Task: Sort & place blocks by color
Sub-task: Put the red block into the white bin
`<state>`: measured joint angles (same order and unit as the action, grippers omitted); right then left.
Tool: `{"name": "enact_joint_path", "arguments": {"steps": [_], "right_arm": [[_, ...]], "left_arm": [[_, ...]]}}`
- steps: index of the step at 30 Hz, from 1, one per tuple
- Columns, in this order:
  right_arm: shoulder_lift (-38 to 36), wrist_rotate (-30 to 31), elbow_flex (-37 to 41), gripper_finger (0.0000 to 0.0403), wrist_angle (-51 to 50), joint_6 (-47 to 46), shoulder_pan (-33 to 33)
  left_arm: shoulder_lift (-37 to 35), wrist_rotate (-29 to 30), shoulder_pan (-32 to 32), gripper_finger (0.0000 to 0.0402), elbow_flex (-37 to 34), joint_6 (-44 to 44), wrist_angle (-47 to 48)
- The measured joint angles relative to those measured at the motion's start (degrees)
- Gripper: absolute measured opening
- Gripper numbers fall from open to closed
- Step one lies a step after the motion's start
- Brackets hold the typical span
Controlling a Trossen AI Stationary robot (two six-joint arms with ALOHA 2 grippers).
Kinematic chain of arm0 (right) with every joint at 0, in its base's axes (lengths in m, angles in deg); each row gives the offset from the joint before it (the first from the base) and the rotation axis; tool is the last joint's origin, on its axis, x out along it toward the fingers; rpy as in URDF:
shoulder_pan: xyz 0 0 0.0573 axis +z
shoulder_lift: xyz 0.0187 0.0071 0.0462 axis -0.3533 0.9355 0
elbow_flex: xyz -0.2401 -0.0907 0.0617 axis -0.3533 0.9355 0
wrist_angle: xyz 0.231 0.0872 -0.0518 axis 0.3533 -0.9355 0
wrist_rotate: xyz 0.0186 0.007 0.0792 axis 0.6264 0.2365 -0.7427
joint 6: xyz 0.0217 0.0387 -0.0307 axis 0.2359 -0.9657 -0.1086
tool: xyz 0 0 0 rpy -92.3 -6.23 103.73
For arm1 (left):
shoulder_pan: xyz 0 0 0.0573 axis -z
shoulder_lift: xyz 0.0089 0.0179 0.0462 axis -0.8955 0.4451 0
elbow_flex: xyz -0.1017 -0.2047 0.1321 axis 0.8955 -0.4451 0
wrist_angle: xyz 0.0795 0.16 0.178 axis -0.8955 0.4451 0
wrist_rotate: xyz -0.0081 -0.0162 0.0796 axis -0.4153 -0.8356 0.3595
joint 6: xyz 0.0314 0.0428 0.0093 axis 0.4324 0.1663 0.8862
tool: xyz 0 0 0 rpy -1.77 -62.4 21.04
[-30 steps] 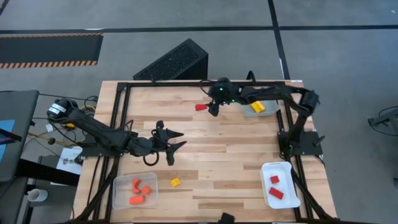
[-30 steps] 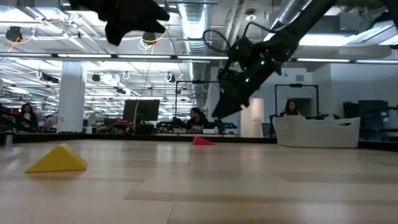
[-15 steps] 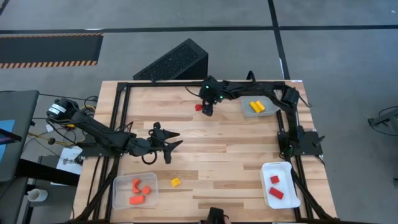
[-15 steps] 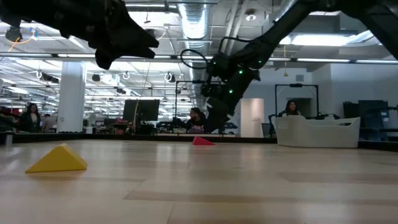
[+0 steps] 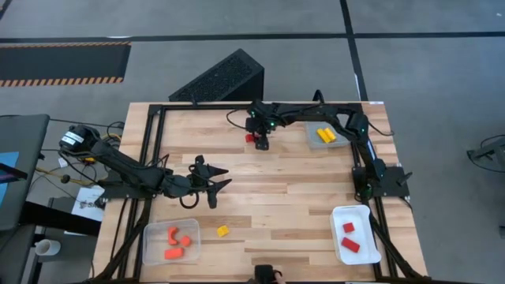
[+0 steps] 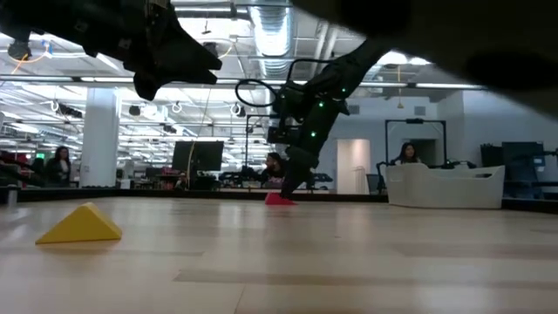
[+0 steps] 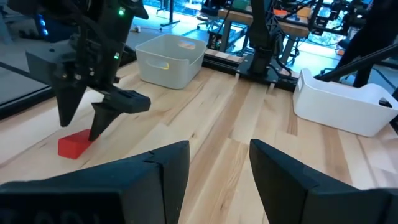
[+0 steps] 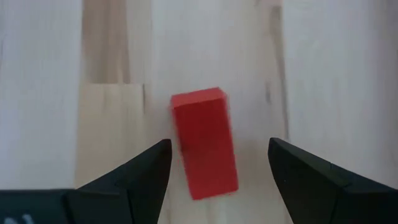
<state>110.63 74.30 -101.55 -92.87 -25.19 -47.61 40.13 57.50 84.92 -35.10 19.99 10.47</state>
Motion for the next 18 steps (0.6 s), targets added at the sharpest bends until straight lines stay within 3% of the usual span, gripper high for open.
{"name": "enact_joint_path", "arguments": {"steps": [13, 18], "right_arm": [[-0.1, -2.8, 0.0, 0.0292, -1.9, 1.6, -0.8], [-0.1, -3.0, -2.3, 0.0292, -7.3, 4.4, -1.4]], "left_arm": [[0.0, 0.1, 0.0, 0.0156, 0.0, 0.1, 1.0], [0.0, 0.1, 0.0, 0.0156, 0.0, 0.0, 1.0]]}}
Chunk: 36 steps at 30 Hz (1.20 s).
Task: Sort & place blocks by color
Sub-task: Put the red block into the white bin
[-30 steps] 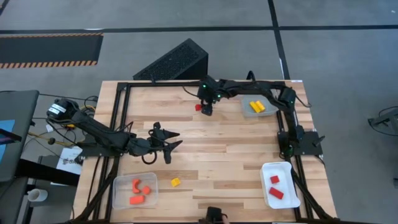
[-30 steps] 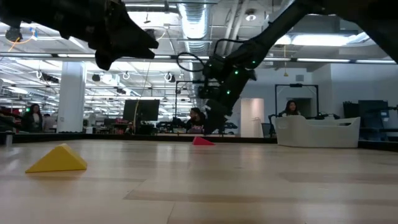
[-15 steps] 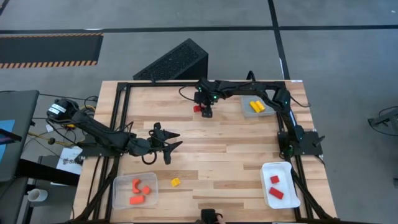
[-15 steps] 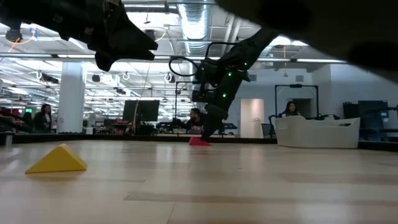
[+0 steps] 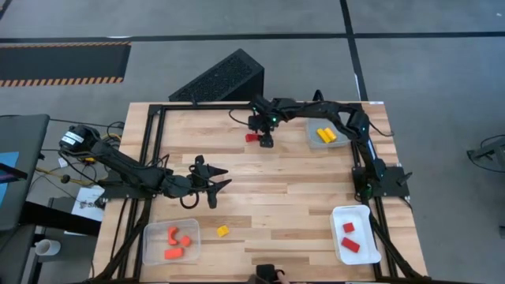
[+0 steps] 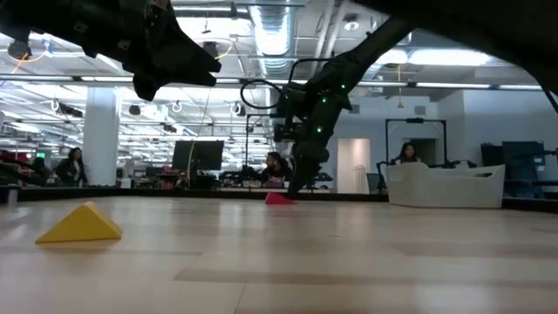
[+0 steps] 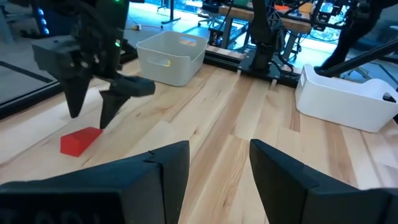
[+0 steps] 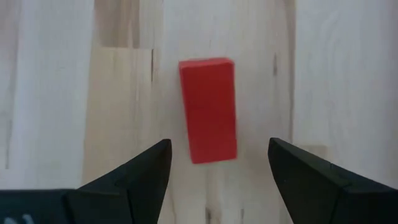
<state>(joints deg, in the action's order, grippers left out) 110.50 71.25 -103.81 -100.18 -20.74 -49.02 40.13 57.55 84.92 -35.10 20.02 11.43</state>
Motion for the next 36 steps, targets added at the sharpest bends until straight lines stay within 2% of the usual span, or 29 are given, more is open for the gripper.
{"name": "enact_joint_path", "arguments": {"steps": [11, 22, 32, 36], "right_arm": [[-0.1, -6.9, -5.6, 0.0292, -1.8, -2.2, 0.0], [0.0, -8.8, -5.7, 0.0292, -2.3, -9.0, -1.0], [0.0, -8.2, -6.3, 0.0292, -3.4, -9.0, -0.1], [0.0, -10.7, -7.3, 0.0292, -3.7, -12.2, -0.5]], "left_arm": [[0.0, -0.3, 0.0, 0.0156, 0.0, 0.2, 0.0], [0.0, -0.3, -0.3, 0.0156, 0.0, 0.2, -0.1], [0.0, -0.6, -2.8, 0.0156, 0.0, -0.7, -0.1], [0.0, -2.0, -3.1, 0.0156, 0.0, -0.9, -0.1]]}}
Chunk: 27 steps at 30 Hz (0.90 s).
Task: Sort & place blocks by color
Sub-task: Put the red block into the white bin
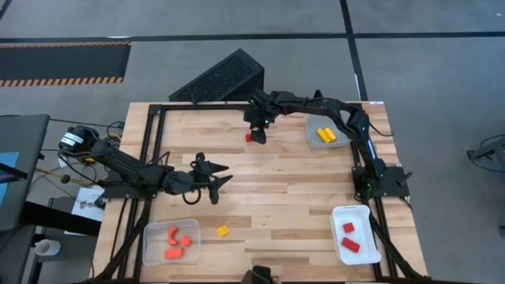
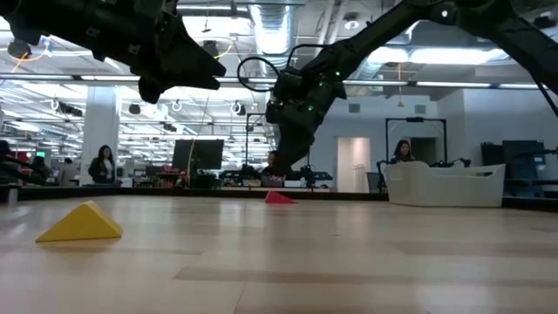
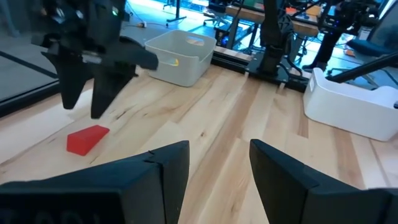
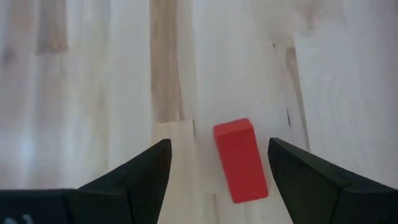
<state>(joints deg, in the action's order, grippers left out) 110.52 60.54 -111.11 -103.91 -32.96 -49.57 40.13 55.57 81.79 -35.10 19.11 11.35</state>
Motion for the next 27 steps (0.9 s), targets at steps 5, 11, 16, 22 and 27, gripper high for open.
{"name": "enact_joint_path", "arguments": {"steps": [5, 11, 16, 22, 27], "right_arm": [[0.0, -5.2, -1.4, 0.0292, -3.1, -1.3, 0.0], [-0.1, -3.7, -2.9, 0.0292, -9.0, -1.3, 2.4], [-0.1, 1.4, -2.5, 0.0292, -18.5, 0.6, 6.0], [-3.2, 2.7, 4.0, 0.0292, -15.8, -2.7, 9.1], [-12.7, 7.4, 16.5, 0.0284, -7.2, -7.2, 11.3]], "left_arm": [[0.0, -0.7, 0.0, 0.0156, 0.0, -0.4, 0.0], [0.0, -1.0, 0.0, 0.0156, 0.0, -1.3, 0.1], [0.0, -0.8, 0.0, 0.0156, 0.0, -4.8, 3.0], [0.0, -0.2, -0.4, 0.0156, 0.0, -5.9, 3.6], [0.0, -2.0, -1.9, 0.0158, 0.0, -6.6, 3.9]]}}
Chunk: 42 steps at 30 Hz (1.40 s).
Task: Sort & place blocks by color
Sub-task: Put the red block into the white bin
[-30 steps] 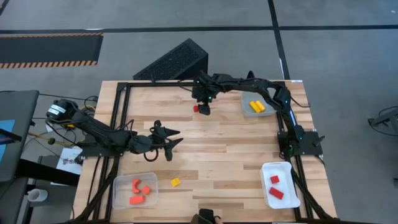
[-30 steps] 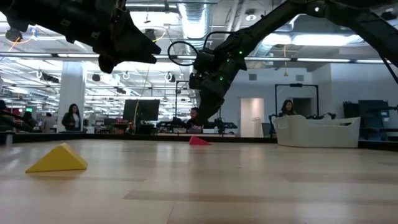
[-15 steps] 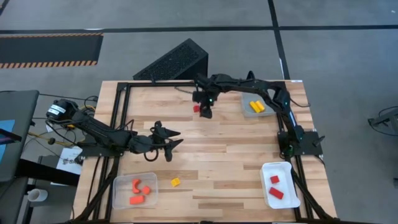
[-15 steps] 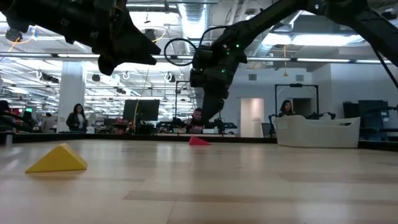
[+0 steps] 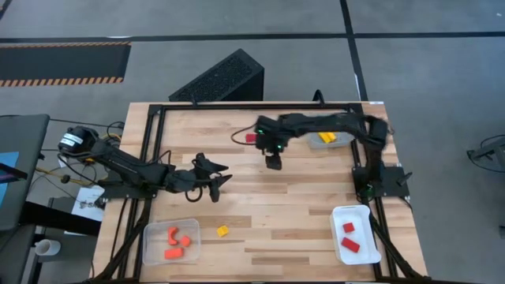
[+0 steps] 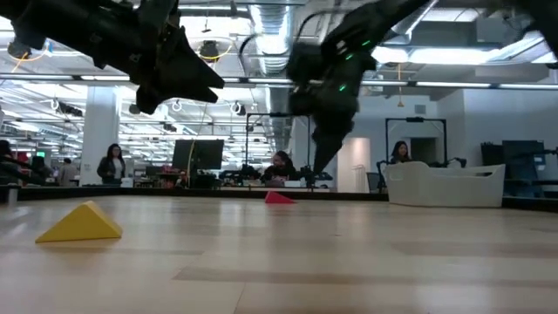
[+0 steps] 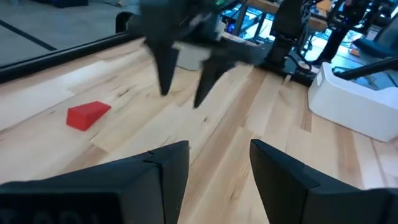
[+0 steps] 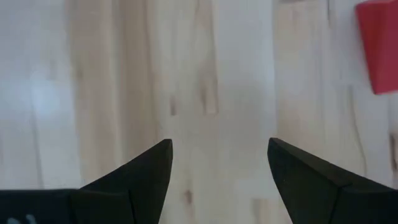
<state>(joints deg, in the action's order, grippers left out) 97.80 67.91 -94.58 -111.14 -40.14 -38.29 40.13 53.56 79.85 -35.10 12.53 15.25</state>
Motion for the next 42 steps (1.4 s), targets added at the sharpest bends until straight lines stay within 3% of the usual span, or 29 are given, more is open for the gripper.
{"name": "enact_joint_path", "arguments": {"steps": [5, 9, 15, 21, 28, 36, 42], "right_arm": [[-15.4, 1.9, 16.5, 0.0281, 12.2, -8.0, 2.2], [-27.6, 7.4, 29.0, 0.0281, 21.4, -13.6, 5.9], [-43.4, 23.9, 42.2, 0.0281, 26.5, -20.1, 16.4], [-54.6, 34.3, 48.2, 0.0281, 28.2, -26.8, 25.5], [-61.2, 38.5, 50.2, 0.0281, 28.9, -27.2, 30.6], [-63.0, 38.6, 51.2, 0.0281, 28.6, -26.9, 32.3], [-62.9, 38.5, 51.2, 0.0281, 28.9, -26.6, 32.2]], "left_arm": [[0.2, -5.9, -4.8, 0.0192, 2.2, 1.2, 3.0], [1.9, -9.2, -9.5, 0.0240, 6.8, 4.9, 7.5], [7.7, -10.3, -16.3, 0.0300, 15.6, 9.5, 15.7], [17.9, -18.0, -22.9, 0.0317, 24.1, 12.3, 19.8], [29.9, -27.8, -29.6, 0.0314, 34.8, 14.6, 26.8], [39.3, -28.1, -33.3, 0.0326, 45.5, 19.2, 41.2], [41.9, -27.6, -35.7, 0.0357, 50.1, 22.5, 46.7]]}}
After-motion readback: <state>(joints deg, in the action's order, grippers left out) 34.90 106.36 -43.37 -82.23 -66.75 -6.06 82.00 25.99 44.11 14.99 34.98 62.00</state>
